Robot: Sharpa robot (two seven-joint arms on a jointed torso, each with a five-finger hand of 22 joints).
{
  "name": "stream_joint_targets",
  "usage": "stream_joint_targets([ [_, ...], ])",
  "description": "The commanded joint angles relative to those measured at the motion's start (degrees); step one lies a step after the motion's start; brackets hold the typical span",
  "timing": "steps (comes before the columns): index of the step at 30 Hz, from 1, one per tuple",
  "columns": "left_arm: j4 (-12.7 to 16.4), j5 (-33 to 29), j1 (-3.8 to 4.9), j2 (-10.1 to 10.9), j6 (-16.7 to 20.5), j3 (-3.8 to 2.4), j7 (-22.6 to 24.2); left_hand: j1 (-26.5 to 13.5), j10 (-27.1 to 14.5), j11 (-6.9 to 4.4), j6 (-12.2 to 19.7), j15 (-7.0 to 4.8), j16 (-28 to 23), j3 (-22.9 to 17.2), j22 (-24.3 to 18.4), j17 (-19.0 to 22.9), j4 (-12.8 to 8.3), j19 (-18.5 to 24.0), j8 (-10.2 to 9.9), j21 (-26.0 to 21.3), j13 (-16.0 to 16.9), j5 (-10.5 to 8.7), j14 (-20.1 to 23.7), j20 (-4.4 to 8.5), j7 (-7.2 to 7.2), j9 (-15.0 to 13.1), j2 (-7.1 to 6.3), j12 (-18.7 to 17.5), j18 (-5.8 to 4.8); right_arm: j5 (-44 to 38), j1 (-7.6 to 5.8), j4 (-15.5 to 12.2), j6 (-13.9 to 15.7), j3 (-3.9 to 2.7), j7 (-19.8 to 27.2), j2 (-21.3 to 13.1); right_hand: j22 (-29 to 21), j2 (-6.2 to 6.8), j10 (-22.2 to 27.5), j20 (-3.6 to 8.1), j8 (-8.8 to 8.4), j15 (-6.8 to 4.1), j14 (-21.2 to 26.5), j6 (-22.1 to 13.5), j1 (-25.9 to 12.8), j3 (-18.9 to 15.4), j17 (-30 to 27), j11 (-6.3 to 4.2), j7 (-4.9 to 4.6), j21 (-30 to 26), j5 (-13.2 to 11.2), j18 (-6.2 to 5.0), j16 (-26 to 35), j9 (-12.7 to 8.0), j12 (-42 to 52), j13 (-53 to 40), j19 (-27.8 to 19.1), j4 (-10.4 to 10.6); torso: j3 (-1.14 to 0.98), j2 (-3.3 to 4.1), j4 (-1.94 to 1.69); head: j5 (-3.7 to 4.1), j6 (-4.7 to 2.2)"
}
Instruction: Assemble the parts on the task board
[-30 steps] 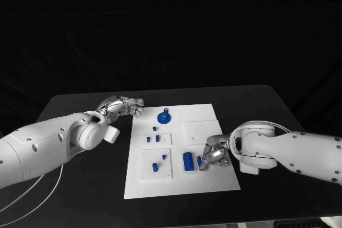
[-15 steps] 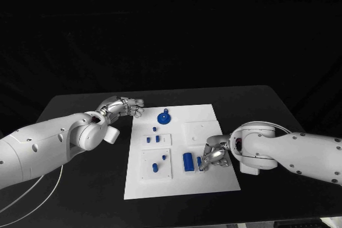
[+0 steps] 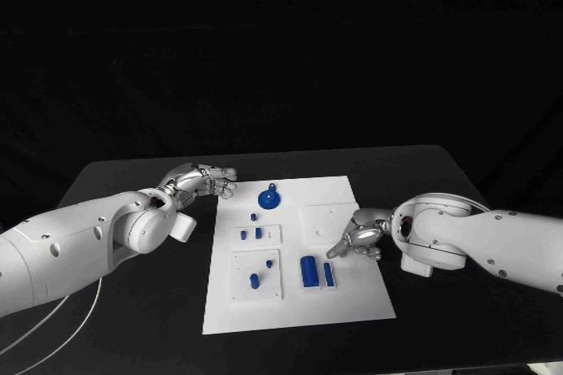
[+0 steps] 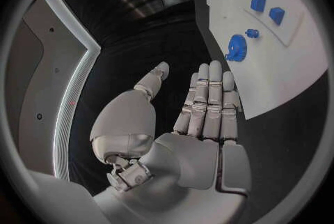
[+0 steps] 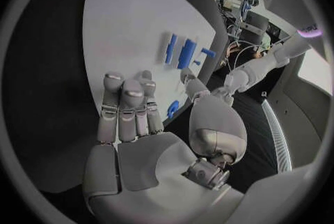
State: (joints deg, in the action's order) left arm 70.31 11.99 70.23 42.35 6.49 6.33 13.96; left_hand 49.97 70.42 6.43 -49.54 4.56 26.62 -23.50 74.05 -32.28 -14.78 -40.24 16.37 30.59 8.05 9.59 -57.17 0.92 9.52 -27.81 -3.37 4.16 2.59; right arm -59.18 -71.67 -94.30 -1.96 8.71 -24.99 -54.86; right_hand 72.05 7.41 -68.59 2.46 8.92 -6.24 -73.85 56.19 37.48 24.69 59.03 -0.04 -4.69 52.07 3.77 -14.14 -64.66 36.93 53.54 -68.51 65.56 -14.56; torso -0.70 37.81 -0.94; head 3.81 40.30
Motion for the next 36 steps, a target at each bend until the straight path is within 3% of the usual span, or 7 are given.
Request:
stream_joint_targets([
  [1,0.6,0.1,0.19,0.5,0.9,-0.11,0.9,0.1,-0.2,-0.04,0.3,0.17,-0.4,-0.2,0.1,-0.1,0.1,0.0,0.2,-0.3,-0.1,-0.15,-0.4,0.06,-0.08,0.1,0.24,0.0,-0.17,3.5,-0.91,2.2,8.5,-0.79,5.9,0.2,-0.6,0.35,0.8,-0.02,0.09,-0.01,0.8,-2.3,-1.3,-0.6,-0.5,0.04,-1.87,-1.1,-0.4,-0.86,1.1,0.3,-0.7,0.7,-0.9,0.0,0.06,-0.07,-0.05,-0.07,-0.88],
  [15,0.4,-2.0,3.3,1.4,4.3,-0.13,1.7,0.4,-0.1,-0.09,0.2,0.17,-0.6,-0.3,0.2,-0.4,-0.3,0.0,0.3,-0.5,-0.1,0.15,-0.4,0.07,-0.07,0.1,-0.08,0.0,-0.17,31.5,-2.46,26.0,16.7,-3.14,33.2,12.4,-7.1,-4.53,8.5,-4.97,0.22,2.61,7.1,-3.7,1.6,1.8,-9.7,2.12,-3.68,-13.1,7.8,0.45,17.7,0.8,-11.3,11.9,-9.3,-1.5,1.09,-1.04,-0.05,-0.41,-6.03],
  [26,-4.8,-12.8,3.58,-2.0,7.1,-0.21,8.5,0.5,-9.3,1.77,3.9,4.48,-8.5,-0.3,0.5,1.9,-0.8,7.1,-1.2,-5.1,-3.1,-0.32,8.9,-4.05,-1.13,1.0,-1.42,-0.5,-0.44,39.0,0.16,38.8,8.0,-8.36,41.5,19.9,-14.5,-7.1,17.4,-11.97,-0.96,14.83,25.1,-8.0,2.9,1.0,-24.3,9.06,-5.8,-30.8,11.5,6.58,44.0,-1.2,-38.7,42.1,-35.1,-1.8,1.11,-1.83,0.01,-0.75,-9.78],
  [33,-5.2,-12.4,3.56,-2.7,6.9,-0.22,8.6,1.2,-12.0,0.92,4.9,4.59,-10.9,-0.3,0.6,3.2,-1.1,9.9,-1.4,-7.0,-4.1,-0.23,12.2,-4.42,-2.31,1.0,-0.6,-0.4,-1.38,40.3,1.83,41.1,8.5,-9.4,42.0,22.0,-15.1,-7.46,13.8,-13.25,-0.72,15.69,26.5,-9.8,4.0,-0.8,-29.7,9.28,-5.31,-32.4,11.3,5.97,47.8,-3.2,-46.2,53.1,-36.9,-1.6,1.33,-2.59,-0.61,-0.84,-9.93],
  [34,-5.2,-10.9,3.49,-2.6,6.1,-0.16,6.2,-50.0,-29.7,-6.43,49.5,-4.56,-26.6,23.5,-22.2,32.3,14.8,40.2,-16.4,-30.6,-8.0,-9.59,57.2,-0.92,-9.52,27.8,3.37,-4.2,-2.59,37.3,1.39,40.2,10.1,-9.21,39.1,21.2,-72.0,-7.41,68.6,-2.46,-8.92,6.24,73.9,-56.2,-37.5,-24.7,-59.0,0.04,4.69,-52.1,-3.8,14.14,64.7,-36.9,-53.5,68.5,-65.6,14.6,1.17,-2.09,-0.2,-0.84,-9.8],
  [35,-5.1,-10.9,3.42,-2.5,6.3,-0.19,6.2,-50.0,-70.4,-6.43,49.5,-4.56,-26.6,23.5,-23.6,32.3,14.8,40.2,-16.4,-30.6,-8.0,-9.59,57.2,-0.92,-9.52,27.8,3.37,-4.2,-2.59,37.4,1.43,40.1,10.3,-9.2,39.1,21.2,-72.0,-7.41,68.6,-2.46,-8.92,6.24,73.9,-56.2,-37.5,-24.7,-59.0,0.04,4.69,-52.1,-3.8,14.14,64.7,-36.9,-53.5,68.5,-65.6,14.6,1.16,-2.17,-0.18,-0.89,-9.73],
  [36,-5.0,-10.9,3.36,-2.5,6.5,-0.22,6.3,-50.0,-70.4,-6.43,49.5,-4.56,-26.6,23.5,-24.7,32.3,14.8,40.2,-16.4,-30.6,-8.0,-9.59,57.2,-0.92,-9.52,27.8,3.37,-4.2,-2.59,37.5,1.47,39.9,10.4,-9.2,39.2,21.1,-72.0,-7.41,68.6,-2.46,-8.92,6.24,73.9,-56.2,-37.5,-24.7,-59.0,0.04,4.69,-52.1,-3.8,14.14,64.7,-36.9,-53.5,68.5,-65.6,14.6,1.15,-2.25,-0.16,-0.95,-9.66],
])
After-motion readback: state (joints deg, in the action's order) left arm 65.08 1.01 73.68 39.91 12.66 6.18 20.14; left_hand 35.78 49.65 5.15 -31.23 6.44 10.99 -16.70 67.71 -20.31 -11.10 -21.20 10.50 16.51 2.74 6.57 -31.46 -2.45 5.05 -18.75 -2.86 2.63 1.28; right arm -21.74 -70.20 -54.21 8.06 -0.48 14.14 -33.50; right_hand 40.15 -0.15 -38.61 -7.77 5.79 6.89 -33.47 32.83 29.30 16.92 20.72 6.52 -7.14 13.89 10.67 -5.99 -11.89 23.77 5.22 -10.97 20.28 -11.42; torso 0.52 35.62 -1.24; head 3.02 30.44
